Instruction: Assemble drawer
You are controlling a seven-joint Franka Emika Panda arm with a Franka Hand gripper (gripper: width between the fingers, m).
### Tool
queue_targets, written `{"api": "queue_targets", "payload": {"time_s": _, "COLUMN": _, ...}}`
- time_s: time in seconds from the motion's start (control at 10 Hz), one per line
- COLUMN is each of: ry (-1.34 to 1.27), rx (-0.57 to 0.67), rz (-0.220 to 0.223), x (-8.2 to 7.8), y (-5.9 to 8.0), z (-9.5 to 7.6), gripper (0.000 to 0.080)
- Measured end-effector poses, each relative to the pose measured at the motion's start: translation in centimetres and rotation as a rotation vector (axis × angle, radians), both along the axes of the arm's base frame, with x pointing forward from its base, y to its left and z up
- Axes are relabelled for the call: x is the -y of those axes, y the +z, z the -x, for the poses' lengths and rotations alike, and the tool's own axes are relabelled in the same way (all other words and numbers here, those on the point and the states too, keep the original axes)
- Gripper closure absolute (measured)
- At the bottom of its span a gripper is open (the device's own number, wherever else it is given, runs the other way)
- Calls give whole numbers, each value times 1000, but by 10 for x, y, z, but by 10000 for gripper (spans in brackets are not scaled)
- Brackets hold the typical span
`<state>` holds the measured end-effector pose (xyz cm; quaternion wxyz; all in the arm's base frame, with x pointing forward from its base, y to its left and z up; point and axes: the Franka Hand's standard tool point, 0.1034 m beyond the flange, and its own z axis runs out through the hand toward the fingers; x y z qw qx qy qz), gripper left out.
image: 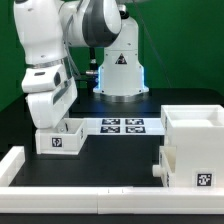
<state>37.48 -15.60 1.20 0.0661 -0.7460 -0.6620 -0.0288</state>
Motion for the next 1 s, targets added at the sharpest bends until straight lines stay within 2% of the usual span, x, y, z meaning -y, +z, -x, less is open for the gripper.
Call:
{"api": "queue_targets", "payload": {"time_s": 0.4, "ry": 11, "rx": 43, "rz": 9, "x": -22, "y": 33, "z": -32, "gripper": 760}}
{"api": "queue_targets", "payload": {"time_s": 0.5, "ry": -22, "rx": 42, "rz": 15, "x": -24, "y": 36, "z": -33, "gripper": 760}}
{"api": "queue_targets", "payload": {"time_s": 0.8, "ry": -25, "rx": 36, "rz": 12, "x": -23, "y": 34, "z": -31, "gripper": 760}}
{"api": "queue_targets", "payload": {"time_s": 0.9, "ry": -8, "rx": 31, "rz": 8, "x": -26, "y": 36, "z": -36, "gripper": 760}}
{"api": "queue_targets", "payload": {"time_s": 1.0, "ry": 32, "rx": 31, "rz": -4, "x": -37, "y": 44, "z": -58, "gripper": 760}}
